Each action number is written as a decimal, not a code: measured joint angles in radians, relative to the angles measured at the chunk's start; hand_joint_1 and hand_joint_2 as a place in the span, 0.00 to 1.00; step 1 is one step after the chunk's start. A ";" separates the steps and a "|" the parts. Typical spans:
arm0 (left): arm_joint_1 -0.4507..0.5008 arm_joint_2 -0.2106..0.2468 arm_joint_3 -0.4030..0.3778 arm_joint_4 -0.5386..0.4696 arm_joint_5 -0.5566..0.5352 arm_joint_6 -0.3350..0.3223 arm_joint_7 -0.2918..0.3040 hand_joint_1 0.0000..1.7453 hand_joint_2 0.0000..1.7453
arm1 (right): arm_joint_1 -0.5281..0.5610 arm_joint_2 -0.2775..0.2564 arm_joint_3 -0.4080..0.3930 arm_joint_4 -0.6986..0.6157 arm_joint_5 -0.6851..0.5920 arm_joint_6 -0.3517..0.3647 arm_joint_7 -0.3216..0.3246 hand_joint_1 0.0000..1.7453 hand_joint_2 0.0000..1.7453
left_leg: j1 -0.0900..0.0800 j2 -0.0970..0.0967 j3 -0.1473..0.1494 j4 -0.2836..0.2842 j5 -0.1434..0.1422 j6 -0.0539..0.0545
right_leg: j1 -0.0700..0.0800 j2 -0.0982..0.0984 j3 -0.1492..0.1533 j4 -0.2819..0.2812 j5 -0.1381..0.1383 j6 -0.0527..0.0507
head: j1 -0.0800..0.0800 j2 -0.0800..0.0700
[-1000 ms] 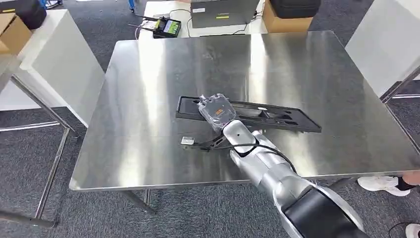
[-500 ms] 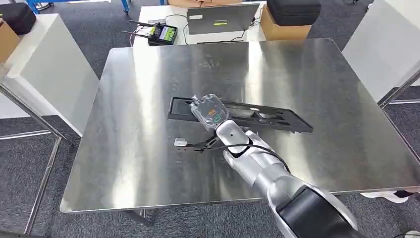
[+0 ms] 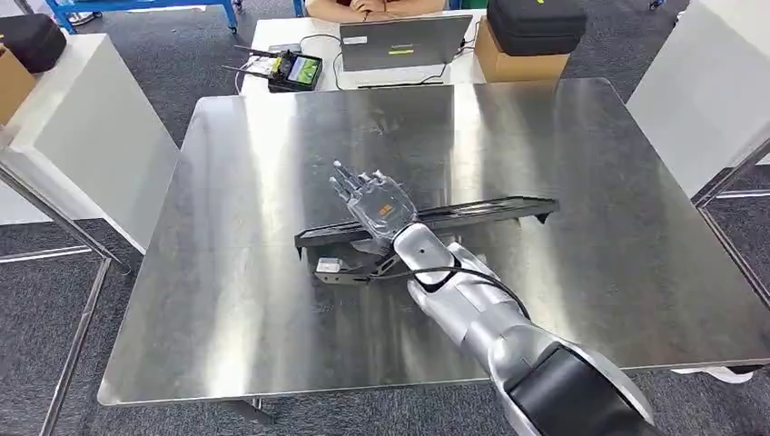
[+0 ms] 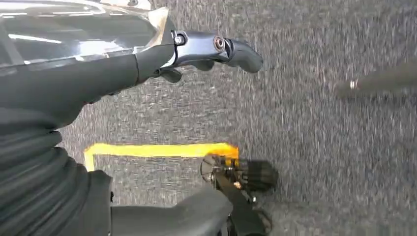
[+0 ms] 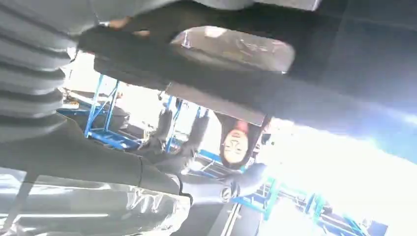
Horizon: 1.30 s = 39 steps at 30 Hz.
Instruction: Take the parts from the cabinet and place them on the table.
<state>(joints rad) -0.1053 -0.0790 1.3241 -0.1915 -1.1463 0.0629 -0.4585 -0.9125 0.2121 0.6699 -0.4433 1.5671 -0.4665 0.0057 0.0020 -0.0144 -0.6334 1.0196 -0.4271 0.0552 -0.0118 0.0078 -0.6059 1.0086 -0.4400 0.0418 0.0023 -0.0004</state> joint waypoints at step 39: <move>0.001 -0.006 0.007 0.000 0.006 0.034 0.029 0.00 0.00 | 0.019 -0.004 -0.200 -0.052 -0.047 -0.166 0.148 0.00 0.00 | -0.005 0.000 0.002 -0.003 -0.002 -0.023 | -0.001 0.000 0.001 -0.001 -0.004 -0.007 | 0.001 0.000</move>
<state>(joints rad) -0.1046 -0.0851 1.3310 -0.1915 -1.1398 0.0969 -0.4295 -0.8939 0.2079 0.4696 -0.4952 1.5206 -0.6325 0.1541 -0.0027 -0.0141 -0.6315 1.0162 -0.4288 0.0317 -0.0132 0.0079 -0.6046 1.0077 -0.4436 0.0351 0.0031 -0.0004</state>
